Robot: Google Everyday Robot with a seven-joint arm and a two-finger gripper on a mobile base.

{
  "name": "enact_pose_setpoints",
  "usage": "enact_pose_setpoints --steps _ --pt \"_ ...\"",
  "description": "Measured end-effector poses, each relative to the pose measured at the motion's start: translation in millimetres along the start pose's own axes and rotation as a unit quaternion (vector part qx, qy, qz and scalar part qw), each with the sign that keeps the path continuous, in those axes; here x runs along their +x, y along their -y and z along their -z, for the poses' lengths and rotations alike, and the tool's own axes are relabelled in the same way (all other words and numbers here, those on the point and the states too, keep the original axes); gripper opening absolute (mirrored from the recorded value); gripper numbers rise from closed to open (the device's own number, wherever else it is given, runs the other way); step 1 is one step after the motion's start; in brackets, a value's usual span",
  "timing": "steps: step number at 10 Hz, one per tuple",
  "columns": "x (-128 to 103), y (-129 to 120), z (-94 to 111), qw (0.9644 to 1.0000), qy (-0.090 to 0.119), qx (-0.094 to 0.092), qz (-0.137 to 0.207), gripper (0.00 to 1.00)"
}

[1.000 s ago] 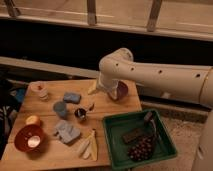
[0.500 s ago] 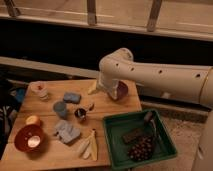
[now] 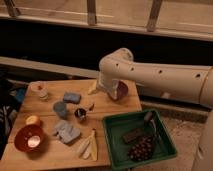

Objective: Place apple in red bowl

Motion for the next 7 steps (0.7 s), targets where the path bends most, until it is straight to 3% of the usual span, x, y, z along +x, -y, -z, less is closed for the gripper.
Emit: enact_pose_setpoints --steps 5,7 --pt "-1.3 0.5 -0.2 1.0 0.0 0.002 0.003 0.8" --pt "-10.8 -7.7 -4.3 0.9997 -0.001 0.007 0.023 0.8"
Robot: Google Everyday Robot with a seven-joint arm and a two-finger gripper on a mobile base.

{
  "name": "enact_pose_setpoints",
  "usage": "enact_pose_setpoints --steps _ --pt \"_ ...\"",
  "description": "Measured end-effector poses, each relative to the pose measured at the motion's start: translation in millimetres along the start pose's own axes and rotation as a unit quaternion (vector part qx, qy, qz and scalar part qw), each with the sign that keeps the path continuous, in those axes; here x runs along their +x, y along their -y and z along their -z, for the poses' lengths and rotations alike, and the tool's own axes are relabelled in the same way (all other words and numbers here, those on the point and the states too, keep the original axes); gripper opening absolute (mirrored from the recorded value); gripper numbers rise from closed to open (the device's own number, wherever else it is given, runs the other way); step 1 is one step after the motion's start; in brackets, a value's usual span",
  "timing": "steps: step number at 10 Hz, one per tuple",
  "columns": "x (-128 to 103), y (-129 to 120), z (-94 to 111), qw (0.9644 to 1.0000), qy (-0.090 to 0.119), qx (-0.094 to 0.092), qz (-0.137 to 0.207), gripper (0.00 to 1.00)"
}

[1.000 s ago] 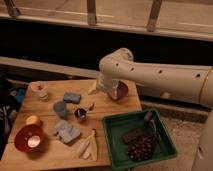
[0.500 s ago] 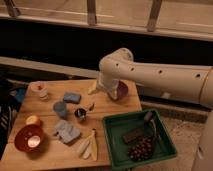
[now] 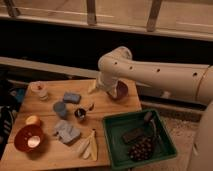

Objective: Place apple in red bowl

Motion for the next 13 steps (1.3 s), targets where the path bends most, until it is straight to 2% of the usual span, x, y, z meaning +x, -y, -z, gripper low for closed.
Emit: enact_pose_setpoints --steps 3,5,7,8,13 --pt "-14.5 -50.4 -20.2 0.999 -0.006 -0.001 0.045 0.8" --pt "-18.1 -107.8 -40.8 0.9962 -0.015 -0.015 0.084 0.8" --pt "-10.9 -150.4 -53.4 0.9929 -0.021 -0.033 0.112 0.8" --pt "-9.0 -157.5 -54.4 0.9924 -0.022 -0.038 0.115 0.8" --pt "-11.3 -153.3 -54.4 0.9927 -0.021 -0.035 0.113 0.8"
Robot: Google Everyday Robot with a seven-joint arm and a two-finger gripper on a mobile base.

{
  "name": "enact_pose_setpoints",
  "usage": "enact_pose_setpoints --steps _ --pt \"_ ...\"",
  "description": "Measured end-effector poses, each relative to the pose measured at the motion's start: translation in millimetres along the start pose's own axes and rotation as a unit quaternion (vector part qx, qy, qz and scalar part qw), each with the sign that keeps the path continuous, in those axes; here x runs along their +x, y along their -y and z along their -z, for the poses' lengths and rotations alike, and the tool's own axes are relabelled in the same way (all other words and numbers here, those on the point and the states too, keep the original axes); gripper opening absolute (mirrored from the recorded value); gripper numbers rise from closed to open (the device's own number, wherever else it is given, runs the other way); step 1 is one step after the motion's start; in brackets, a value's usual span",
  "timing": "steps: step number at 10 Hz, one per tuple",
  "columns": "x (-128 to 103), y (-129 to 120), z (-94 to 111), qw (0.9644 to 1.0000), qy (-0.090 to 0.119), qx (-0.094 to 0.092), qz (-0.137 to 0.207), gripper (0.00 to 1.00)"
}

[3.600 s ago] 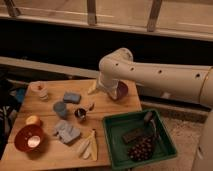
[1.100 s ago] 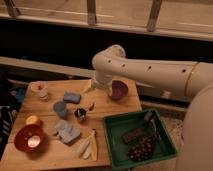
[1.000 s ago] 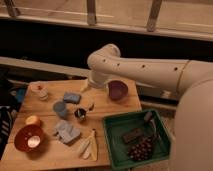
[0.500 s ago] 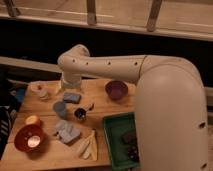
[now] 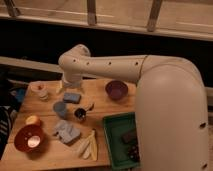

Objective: Place apple in red bowl

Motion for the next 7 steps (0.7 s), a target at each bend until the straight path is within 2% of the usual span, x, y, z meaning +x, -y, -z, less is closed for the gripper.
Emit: enact_pose_setpoints --steps 3,6,7 --pt "-1.6 -13.0 -7.5 0.9997 -0.006 -0.004 0.022 0.8" --pt "-13.6 -66.3 -27.0 0.9972 -0.007 -0.029 0.068 0.8" --pt "-16.7 -91.2 -35.6 0.9953 -0.009 -0.043 0.087 0.8"
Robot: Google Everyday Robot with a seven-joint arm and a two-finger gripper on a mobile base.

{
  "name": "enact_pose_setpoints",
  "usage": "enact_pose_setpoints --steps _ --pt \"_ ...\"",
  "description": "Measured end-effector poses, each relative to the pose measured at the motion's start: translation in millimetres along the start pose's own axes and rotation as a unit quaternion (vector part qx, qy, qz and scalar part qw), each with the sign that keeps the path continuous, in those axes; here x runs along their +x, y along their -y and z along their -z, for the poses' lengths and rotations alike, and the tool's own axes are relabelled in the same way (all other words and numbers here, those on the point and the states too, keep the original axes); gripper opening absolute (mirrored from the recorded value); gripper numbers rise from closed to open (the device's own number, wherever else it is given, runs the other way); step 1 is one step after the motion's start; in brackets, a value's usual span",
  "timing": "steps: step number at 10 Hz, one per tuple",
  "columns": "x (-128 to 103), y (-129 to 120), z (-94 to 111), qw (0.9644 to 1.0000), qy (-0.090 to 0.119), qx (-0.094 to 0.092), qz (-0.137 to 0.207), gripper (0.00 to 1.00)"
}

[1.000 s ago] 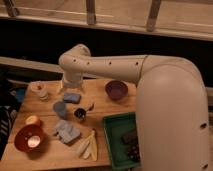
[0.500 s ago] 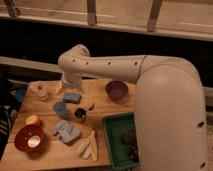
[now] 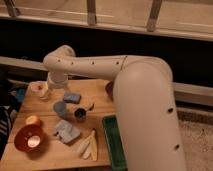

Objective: Place apple in red bowl

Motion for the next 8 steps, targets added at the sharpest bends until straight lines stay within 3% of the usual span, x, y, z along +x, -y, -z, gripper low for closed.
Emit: enact_pose_setpoints --steps 3,5,8 --pt "0.8 -57.4 -26.7 0.9977 -0.016 -0.04 0.053 0.8" --pt "11.9 -94.2 -42.9 0.9932 -0.034 -0.063 0.092 0.8" --pt "26.6 -121.3 -52.1 0.9867 -0.055 -0.088 0.125 0.8"
